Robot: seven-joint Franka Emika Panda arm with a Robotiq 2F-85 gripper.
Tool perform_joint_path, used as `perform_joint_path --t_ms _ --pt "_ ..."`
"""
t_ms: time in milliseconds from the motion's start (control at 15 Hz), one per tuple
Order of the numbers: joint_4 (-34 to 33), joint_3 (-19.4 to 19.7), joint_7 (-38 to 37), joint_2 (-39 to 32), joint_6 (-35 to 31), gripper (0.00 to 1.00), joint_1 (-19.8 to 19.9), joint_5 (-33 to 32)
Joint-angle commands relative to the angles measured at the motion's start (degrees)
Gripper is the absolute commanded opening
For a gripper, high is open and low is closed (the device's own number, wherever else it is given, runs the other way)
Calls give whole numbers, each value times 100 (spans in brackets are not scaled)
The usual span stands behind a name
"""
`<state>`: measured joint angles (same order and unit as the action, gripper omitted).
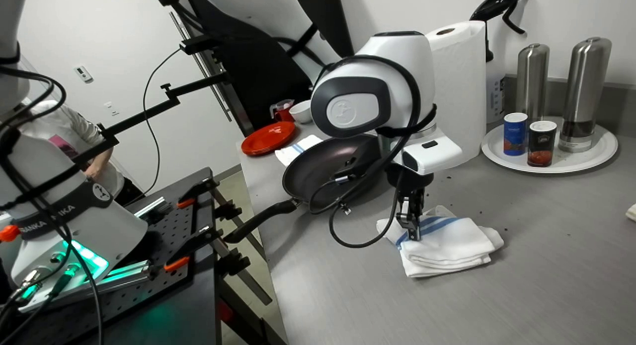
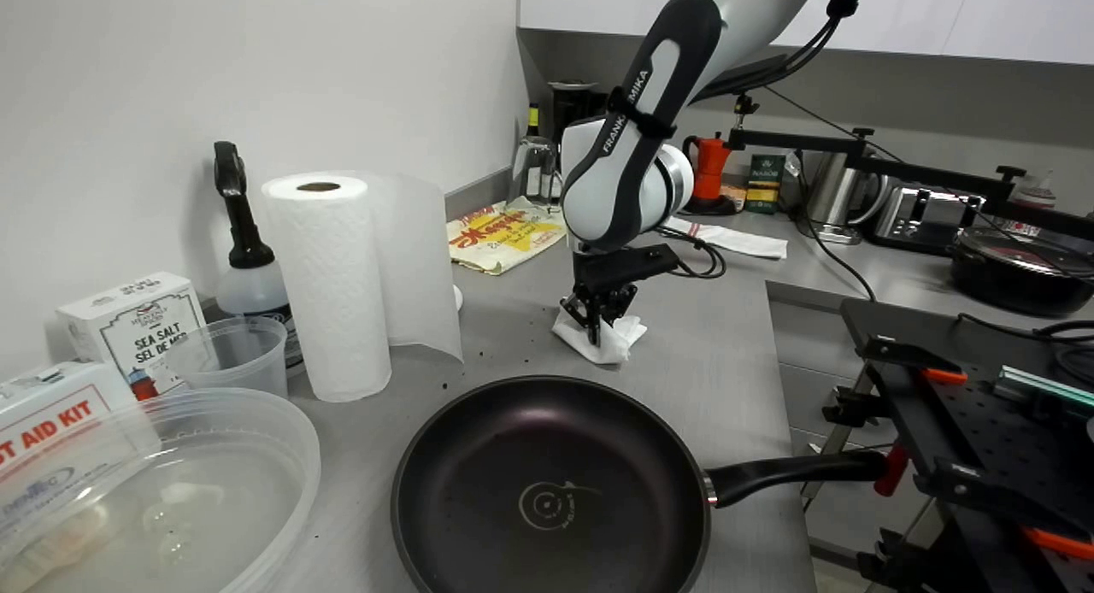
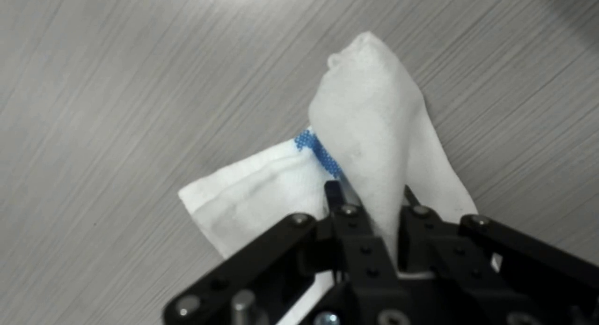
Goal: Use the towel to wipe the pan
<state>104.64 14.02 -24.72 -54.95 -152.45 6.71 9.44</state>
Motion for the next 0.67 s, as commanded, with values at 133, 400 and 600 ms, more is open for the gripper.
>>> perform_joint_path --t_ms 133,400,600 --pt "-79 39 -21 -38 180 4 -43 41" --pt "124 -109 349 274 284 4 54 -4" --pt "324 -123 441 514 176 4 -33 -31"
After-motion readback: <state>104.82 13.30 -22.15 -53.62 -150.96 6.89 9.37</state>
